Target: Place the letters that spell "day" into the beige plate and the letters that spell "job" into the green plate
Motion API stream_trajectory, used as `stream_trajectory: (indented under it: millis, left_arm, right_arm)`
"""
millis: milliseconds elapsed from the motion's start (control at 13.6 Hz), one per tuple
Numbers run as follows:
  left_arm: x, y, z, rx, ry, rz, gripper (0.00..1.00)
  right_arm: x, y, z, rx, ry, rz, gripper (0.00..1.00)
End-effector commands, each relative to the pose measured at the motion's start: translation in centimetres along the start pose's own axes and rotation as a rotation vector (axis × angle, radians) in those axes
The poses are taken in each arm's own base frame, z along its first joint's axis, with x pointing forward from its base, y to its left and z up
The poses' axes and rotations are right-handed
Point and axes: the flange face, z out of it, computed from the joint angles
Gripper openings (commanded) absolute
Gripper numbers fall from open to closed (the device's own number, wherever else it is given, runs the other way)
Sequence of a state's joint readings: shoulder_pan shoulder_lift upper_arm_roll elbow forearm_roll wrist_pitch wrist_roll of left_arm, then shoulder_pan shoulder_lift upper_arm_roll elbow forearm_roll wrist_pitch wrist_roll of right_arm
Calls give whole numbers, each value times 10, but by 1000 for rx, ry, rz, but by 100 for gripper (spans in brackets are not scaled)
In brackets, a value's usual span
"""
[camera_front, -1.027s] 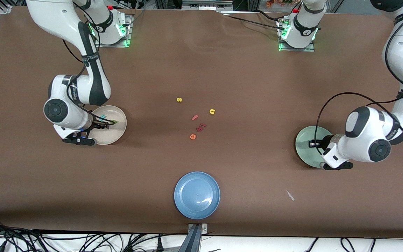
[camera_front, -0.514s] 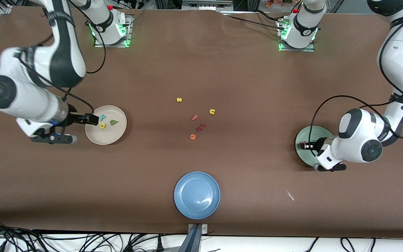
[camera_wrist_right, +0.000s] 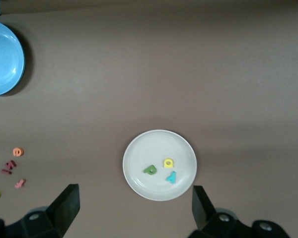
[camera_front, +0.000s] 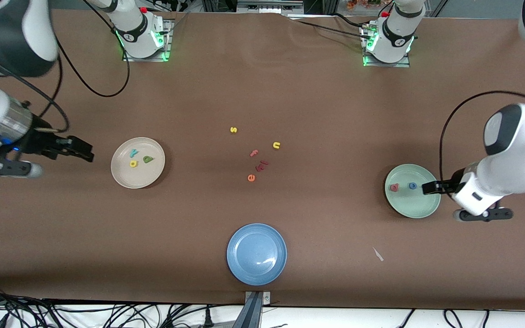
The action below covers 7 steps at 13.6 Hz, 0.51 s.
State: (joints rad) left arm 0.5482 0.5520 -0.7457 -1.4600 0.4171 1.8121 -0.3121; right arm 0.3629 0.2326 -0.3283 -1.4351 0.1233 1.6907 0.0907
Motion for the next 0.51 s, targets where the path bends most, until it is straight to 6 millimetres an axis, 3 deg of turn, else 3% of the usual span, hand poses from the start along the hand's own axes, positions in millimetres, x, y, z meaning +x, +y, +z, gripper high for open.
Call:
stream_trajectory:
  millis: [0,147,220,293,440]
  left_arm:
    - [-8,4,-50,35,13,-12,100]
    - [-10,9,-75,25,22,-10,100]
    - [-10,10,-76,23,24,-7,100]
    - [-10,9,-77,20,24,-3,100]
    - [-11,11,-78,13,22,-7,100]
  right_arm:
    - [-36,8,-20,-36,-24,-55,100]
    - [-73,31,-14,-23,-20,-20,100]
    - [-81,44,-13,-21,4,-3,100]
    - [-80,54,-15,-21,9,3,100]
    - [-79,44,-23,-31,18,-65,100]
